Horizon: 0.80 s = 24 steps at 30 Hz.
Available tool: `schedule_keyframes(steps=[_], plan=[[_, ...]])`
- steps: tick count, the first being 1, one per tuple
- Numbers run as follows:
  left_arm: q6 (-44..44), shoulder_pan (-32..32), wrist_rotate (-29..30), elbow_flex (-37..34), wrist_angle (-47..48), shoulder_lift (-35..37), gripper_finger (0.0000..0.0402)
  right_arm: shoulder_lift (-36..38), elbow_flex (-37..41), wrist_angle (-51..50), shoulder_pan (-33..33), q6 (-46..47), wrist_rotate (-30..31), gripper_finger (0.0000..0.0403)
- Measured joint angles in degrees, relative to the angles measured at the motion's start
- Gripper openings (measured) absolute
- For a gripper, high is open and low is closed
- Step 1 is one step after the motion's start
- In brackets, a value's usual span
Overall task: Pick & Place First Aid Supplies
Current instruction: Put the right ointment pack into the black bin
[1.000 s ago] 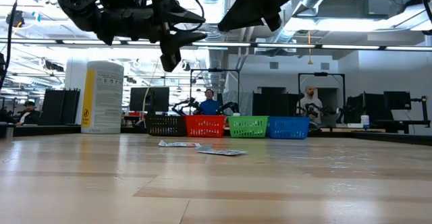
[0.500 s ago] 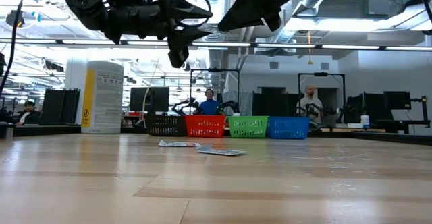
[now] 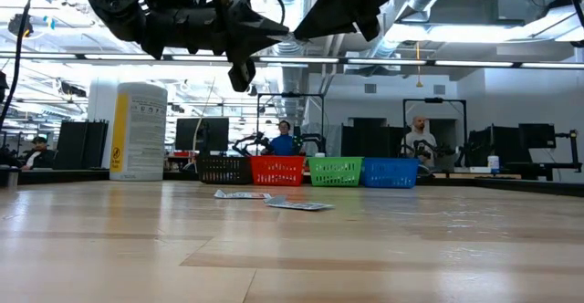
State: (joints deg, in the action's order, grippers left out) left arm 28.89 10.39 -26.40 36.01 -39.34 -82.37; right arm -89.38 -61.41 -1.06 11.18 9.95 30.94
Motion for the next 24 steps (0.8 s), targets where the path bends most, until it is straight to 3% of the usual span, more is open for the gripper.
schedule_keyframes(steps=[3, 10, 24], plan=[[-0.1, 0.0, 0.0, 0.0, 0.0, 0.0, 0.0009, 0.0, 0.0, 0.1, 0.0, 0.0, 0.0, 0.0000], [-0.2, 0.2, -0.3, 0.0, 0.1, 0.0, 0.0011, 0.0, 0.0, 0.2, 0.0, 0.1, -0.6, 0.0012], [-3.1, 1.0, -0.4, 0.0, 0.7, 0.1, 0.0007, 0.0, 0.0, -2.8, 0.0, 0.6, -1.0, 0.0128]])
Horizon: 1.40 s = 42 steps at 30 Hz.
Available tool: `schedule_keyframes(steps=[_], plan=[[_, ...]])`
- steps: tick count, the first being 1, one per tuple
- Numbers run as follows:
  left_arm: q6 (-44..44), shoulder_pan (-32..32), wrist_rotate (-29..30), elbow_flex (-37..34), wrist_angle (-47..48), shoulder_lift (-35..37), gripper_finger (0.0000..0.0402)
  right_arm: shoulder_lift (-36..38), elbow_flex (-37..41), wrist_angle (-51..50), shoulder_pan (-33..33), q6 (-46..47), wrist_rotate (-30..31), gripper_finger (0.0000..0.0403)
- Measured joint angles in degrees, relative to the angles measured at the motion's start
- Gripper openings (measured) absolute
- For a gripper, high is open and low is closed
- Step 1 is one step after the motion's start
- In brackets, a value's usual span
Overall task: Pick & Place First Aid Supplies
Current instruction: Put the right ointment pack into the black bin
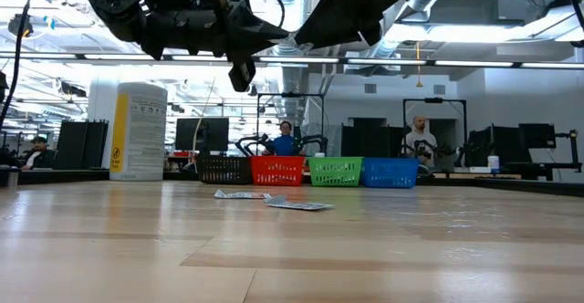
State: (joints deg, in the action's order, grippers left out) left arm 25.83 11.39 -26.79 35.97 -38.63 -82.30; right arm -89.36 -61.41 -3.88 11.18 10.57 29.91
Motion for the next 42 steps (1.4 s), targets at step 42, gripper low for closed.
schedule_keyframes(steps=[42], plan=[[-18.4, 33.0, 20.9, -0.1, 21.3, 0.0, 0.0019, 0.0, 0.0, -6.9, 1.4, 10.1, -0.3, 0.0143]])
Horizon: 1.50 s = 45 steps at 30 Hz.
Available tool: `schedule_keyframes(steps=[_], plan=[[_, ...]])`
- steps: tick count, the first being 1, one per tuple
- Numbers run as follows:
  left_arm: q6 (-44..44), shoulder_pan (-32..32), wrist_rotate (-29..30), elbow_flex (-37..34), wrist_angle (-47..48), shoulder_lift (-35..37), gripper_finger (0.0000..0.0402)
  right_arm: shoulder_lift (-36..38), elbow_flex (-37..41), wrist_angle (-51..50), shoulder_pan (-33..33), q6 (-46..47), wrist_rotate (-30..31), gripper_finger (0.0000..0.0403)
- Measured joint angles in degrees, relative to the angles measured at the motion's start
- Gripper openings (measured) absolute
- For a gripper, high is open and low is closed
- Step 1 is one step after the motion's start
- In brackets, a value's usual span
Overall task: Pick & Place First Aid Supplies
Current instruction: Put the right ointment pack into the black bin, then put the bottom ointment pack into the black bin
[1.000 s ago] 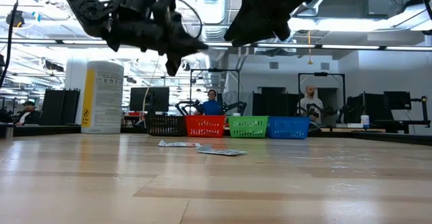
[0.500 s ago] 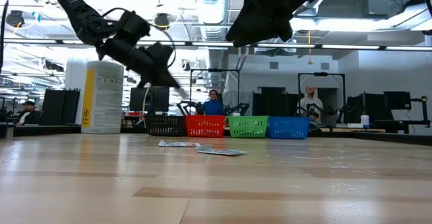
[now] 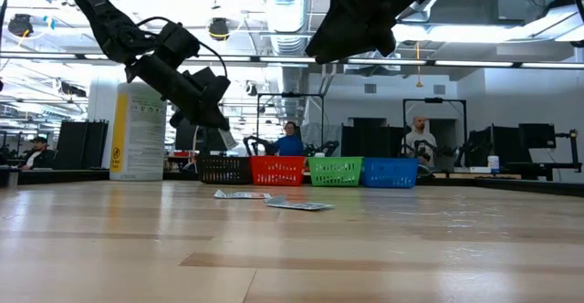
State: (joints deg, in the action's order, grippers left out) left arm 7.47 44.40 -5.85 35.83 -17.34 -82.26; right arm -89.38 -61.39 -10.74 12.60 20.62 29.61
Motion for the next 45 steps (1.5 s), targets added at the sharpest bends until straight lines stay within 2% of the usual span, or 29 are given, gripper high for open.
schedule_keyframes(steps=[7, 19, 24, 28, 33, 39, 45], plan=[[0.0, -0.7, 0.0, 0.0, 0.4, 0.0, 0.0034, 0.0, 0.0, 0.0, 0.0, 0.0, 0.0, 0.0145], [0.4, -0.7, 0.0, 0.0, 5.2, 0.0, 0.0126, 0.0, 0.0, 0.0, 0.0, 0.0, 0.0, 0.0140], [1.0, -2.0, -5.0, 0.0, 6.9, 0.0, 0.0140, -0.1, 0.0, 0.0, 0.8, 0.0, -3.1, 0.0142], [1.0, -6.3, -10.9, 0.0, 7.1, 0.0, 0.0138, -2.6, 0.1, 0.5, 2.4, 0.0, -8.6, 0.0140], [1.0, -14.6, -12.1, 0.0, 7.1, 0.0, 0.0136, -9.7, 0.1, 4.7, 5.1, 0.0, -15.1, 0.0134], [1.0, -24.9, -11.9, 0.0, 6.9, 0.0, 0.0137, -16.5, 0.2, 10.4, 6.5, 0.0, -15.5, 0.0123], [0.9, -33.1, -10.9, 0.0, 6.5, 0.0, 0.0132, -18.8, 0.0, 11.5, 6.4, 0.0, -16.4, 0.0116]])
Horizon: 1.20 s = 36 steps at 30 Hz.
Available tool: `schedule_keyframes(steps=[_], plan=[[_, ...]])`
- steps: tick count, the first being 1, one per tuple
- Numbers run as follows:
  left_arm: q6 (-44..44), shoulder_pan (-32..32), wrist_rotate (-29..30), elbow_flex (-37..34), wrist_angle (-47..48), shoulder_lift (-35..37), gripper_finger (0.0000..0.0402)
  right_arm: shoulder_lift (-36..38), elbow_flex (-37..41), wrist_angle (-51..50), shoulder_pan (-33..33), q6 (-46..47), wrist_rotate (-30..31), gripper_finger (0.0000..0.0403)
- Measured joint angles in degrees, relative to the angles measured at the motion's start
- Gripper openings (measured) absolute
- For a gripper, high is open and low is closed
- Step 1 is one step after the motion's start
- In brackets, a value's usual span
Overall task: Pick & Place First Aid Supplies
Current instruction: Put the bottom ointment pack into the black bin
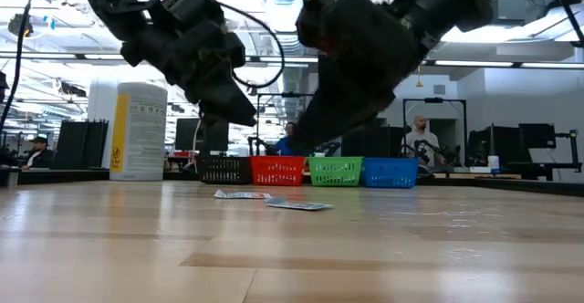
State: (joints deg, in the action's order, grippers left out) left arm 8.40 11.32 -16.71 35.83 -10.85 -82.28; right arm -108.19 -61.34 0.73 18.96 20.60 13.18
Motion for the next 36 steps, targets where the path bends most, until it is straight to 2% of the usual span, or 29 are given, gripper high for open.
schedule_keyframes(steps=[7, 17, 25, 32, 36], plan=[[0.0, -5.9, 0.6, 0.0, -0.3, 0.0, 0.0131, -2.9, 0.0, 0.2, -1.6, -1.2, 0.1, 0.0118], [1.0, -6.1, 0.9, 0.0, -0.3, 0.0, 0.0131, -4.5, 0.0, -0.2, -3.8, -2.9, -2.8, 0.0118], [1.5, -6.1, 0.8, 0.0, -0.3, 0.0, 0.0131, -4.5, 0.0, 0.2, -3.8, -6.5, -2.9, 0.0118], [1.5, -6.1, 0.8, 0.0, -0.2, 0.0, 0.0131, -4.5, -0.1, 2.2, -4.4, -14.6, -3.4, 0.0118], [1.5, -6.1, 0.8, 0.0, 0.0, 0.0, 0.0131, -4.5, -0.1, 2.5, -5.3, -15.2, -4.5, 0.0118]])
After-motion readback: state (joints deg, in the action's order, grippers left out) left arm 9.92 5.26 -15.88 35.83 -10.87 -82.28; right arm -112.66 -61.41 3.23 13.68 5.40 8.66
